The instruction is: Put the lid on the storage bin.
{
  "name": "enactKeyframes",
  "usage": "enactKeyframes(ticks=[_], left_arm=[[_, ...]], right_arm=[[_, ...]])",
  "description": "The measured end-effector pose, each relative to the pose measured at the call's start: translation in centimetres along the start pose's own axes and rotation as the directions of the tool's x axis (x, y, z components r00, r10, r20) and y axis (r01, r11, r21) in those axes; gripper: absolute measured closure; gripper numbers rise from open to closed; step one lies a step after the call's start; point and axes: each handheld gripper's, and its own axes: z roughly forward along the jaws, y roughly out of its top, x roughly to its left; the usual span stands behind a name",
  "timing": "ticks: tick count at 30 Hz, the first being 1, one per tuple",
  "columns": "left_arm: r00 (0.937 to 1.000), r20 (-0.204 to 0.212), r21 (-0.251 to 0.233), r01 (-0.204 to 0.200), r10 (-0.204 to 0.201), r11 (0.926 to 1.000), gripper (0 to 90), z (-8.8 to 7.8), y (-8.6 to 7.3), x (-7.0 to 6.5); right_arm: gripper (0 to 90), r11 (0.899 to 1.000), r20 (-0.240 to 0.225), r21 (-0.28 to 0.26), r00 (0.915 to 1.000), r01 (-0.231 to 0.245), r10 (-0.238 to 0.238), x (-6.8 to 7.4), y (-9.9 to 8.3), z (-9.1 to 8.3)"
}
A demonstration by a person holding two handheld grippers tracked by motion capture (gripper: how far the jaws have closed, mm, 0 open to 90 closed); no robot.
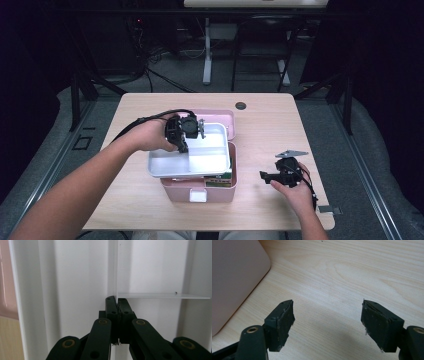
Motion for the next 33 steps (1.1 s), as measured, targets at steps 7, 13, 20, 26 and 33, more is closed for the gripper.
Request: enactKeyframes(ticks=[7, 13, 20, 26, 33], left_arm=[[0.9995, 0.005, 0.011, -0.032, 0.032, 0.9994, 89.3, 1.2, 0.8, -0.1], [0.9987, 0.015, -0.01, -0.049, 0.049, 0.9988, 89.4, 1.8, 1.5, -0.4], [0.9971, 0.028, -0.011, -0.071, 0.071, 0.9975, 89.3, 2.8, 2.3, -0.7], [0.9969, 0.02, -0.002, -0.076, 0.076, 0.9971, 89.4, 3.3, 2.3, -0.8], [0.9963, 0.04, 0.001, -0.075, 0.075, 0.9971, 89.4, 4.2, 2.2, -1.0]], right_arm=[[25.9, 1.0, -0.002, 0.004, 1.0, -0.003, 0.003, 0.0, 0.0, 0.0], [25.9, 1.0, -0.002, 0.001, 1.0, -0.001, 0.001, -0.1, 0.0, 0.0], [25.9, 1.0, -0.003, 0.002, 1.0, 0.002, -0.002, 0.0, 0.0, 0.0], [25.9, 1.0, -0.004, -0.001, 1.0, -0.008, 0.008, -0.1, -0.1, 0.0], [25.9, 1.0, -0.004, 0.001, 1.0, -0.008, 0.008, -0.1, -0.1, 0.0]])
